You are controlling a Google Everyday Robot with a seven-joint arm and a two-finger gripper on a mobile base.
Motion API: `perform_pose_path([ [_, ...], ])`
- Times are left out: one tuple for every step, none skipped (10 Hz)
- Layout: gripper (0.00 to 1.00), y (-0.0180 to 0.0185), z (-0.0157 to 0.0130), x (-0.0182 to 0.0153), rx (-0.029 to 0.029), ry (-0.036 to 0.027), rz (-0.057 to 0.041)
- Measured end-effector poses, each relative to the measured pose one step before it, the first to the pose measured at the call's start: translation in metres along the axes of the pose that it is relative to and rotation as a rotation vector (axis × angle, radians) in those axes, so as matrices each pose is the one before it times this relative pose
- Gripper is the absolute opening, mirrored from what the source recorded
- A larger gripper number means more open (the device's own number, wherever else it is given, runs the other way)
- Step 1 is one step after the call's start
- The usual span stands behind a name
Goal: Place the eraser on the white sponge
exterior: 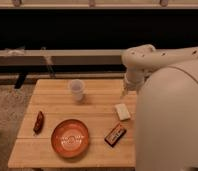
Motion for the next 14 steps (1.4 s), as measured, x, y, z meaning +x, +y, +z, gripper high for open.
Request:
perform_pose_path([
  [0.65,-0.00002,0.00003,0.00001,0.00004,0.00006,0.00002],
  [0.65,-0.00002,0.0,0.00002,0.00004,0.00004,0.0],
  [0.65,0.00004,-0.00003,-0.00004,-0.00005,-0.00011,-0.00004],
  [0.65,-0.00002,0.00002,0.00002,0.00004,0.00006,0.00003],
  [0.65,0.00002,0.00001,-0.00001,-0.00007,-0.00002,0.0],
  [0.65,-0.00001,0.00001,0.00002,0.00005,0.00006,0.0],
  [0.65,-0.00002,-0.00001,0.0,-0.00001,-0.00002,0.0],
  [0.65,0.00008,0.00018,0.00023,0.00012,0.0005,-0.00029],
  [0.65,0.00136,-0.00048,0.00088,-0.00099,-0.00007,-0.00319],
  [0.65,0.00421,-0.00108,0.00259,-0.00239,-0.0055,-0.01473],
  [0.65,0.01464,-0.00131,0.00514,-0.00417,-0.00793,-0.02537],
  [0.65,0.02295,-0.00125,0.00703,-0.00853,-0.00423,-0.02571],
  [0.65,0.02109,-0.0008,0.00664,-0.00345,-0.00211,-0.02199],
  [0.65,0.03012,-0.00067,0.0072,-0.00374,-0.00072,-0.0267],
])
